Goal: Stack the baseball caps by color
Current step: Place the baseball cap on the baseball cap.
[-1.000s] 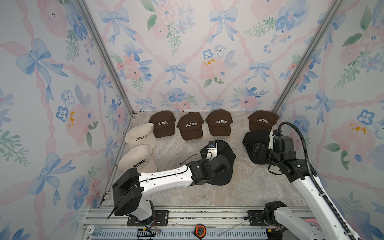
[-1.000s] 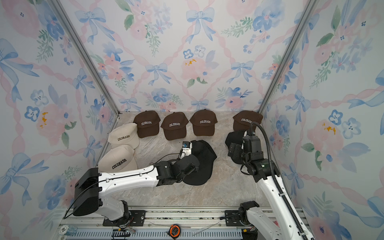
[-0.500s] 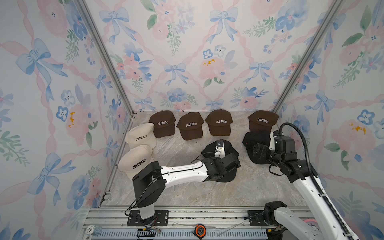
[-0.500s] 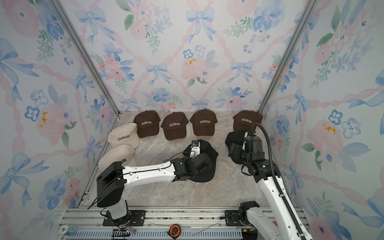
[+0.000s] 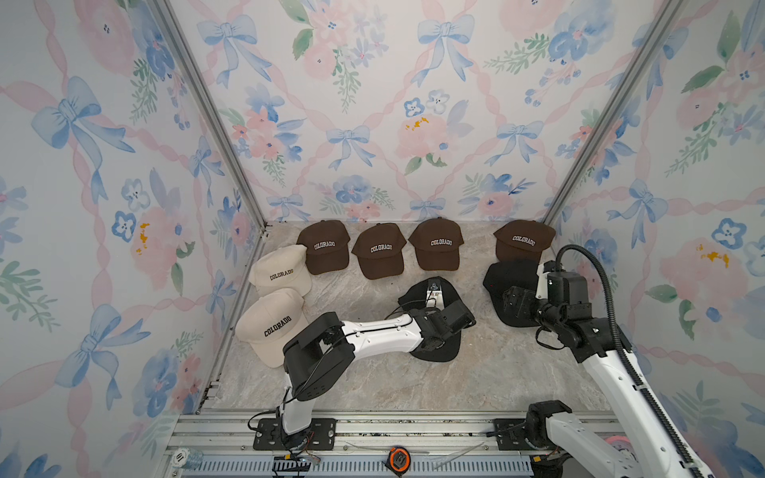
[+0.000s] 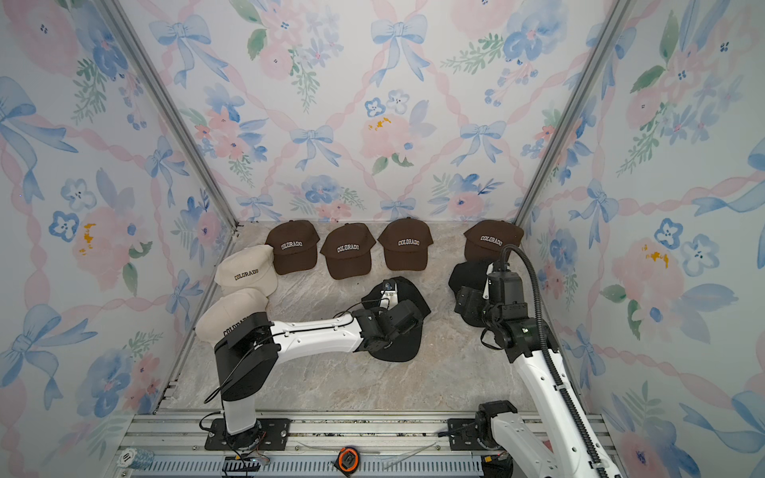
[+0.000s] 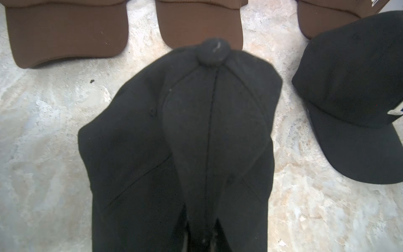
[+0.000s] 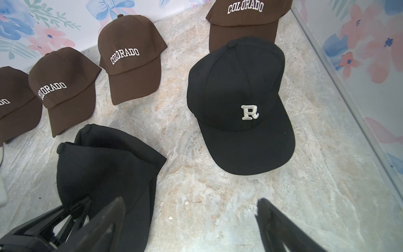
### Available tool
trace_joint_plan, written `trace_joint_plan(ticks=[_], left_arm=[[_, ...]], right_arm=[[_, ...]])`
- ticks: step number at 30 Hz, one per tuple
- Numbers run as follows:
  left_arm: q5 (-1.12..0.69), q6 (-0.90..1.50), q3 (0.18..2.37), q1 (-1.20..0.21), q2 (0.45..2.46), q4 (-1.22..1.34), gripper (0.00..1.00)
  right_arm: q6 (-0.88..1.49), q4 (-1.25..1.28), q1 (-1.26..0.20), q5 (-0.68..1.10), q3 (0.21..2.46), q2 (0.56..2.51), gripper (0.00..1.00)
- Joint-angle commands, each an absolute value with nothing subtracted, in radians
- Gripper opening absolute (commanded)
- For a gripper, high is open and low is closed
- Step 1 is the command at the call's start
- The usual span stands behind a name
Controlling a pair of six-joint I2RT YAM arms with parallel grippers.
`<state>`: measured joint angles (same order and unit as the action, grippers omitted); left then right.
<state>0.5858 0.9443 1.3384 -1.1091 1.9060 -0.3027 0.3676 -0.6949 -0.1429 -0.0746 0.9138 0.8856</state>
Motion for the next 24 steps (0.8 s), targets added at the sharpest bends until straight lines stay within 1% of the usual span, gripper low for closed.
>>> trace_joint_plan(ticks=[1, 3, 19, 22, 24], left_arm=[[0.568, 0.921, 1.371, -1.106, 1.941, -0.318, 0.2], [0.572, 0.915, 1.377, -1.105, 1.951, -0.318, 0.23], [0.565, 0.958, 1.294, -1.031, 1.945, -0.317, 0.23], [0.567, 0.962, 1.257, -1.018, 1.925, -0.311, 0.27], [0.566, 0.96, 1.228, -1.01, 1.904, -0.295, 0.28]], right_arm=[[0.376, -0.686, -0.131, -0.058, 0.902, 0.894, 0.96], [0.376, -0.687, -0.13, -0.057, 0.905, 0.899, 0.96], [0.375, -0.698, -0.13, -0.055, 0.931, 0.93, 0.96], [0.376, -0.698, -0.133, -0.057, 0.937, 0.941, 0.96], [0.376, -0.699, -0.137, -0.06, 0.94, 0.951, 0.96]])
